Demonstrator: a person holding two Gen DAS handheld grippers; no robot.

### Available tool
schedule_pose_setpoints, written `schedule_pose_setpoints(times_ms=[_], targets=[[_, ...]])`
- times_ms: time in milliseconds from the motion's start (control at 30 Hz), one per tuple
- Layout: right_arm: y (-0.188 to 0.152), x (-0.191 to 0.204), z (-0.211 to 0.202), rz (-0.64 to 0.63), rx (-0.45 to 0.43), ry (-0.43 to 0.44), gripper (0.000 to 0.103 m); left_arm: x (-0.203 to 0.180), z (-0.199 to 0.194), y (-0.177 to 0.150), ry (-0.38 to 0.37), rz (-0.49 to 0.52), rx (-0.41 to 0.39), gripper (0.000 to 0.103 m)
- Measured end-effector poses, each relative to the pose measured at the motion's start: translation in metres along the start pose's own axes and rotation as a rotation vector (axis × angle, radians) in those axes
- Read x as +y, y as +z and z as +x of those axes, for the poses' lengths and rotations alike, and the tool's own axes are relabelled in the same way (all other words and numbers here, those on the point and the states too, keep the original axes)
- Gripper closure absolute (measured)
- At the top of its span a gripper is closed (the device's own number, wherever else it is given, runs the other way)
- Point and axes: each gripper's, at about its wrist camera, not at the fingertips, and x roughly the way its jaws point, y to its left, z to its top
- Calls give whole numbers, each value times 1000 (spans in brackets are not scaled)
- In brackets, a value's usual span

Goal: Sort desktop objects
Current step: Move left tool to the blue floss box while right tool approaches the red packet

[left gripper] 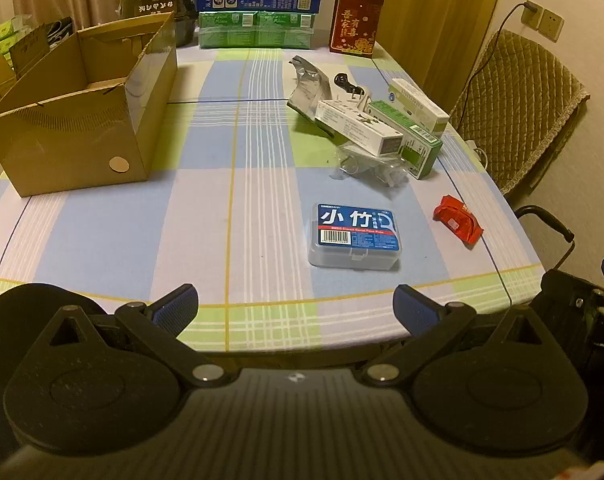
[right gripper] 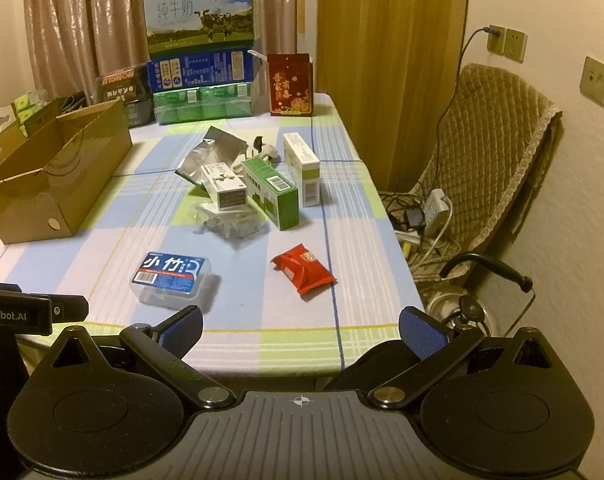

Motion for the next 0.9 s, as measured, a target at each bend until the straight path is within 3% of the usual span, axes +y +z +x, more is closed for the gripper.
schedule_pose_setpoints(times_ms=[467,900], targets=[[-1,-3,6,-3,7,13,2,0,4,-2,0,-8,12,1],[25,-27,34,-71,15,33,2,-6,23,10,-16,4,29,1]])
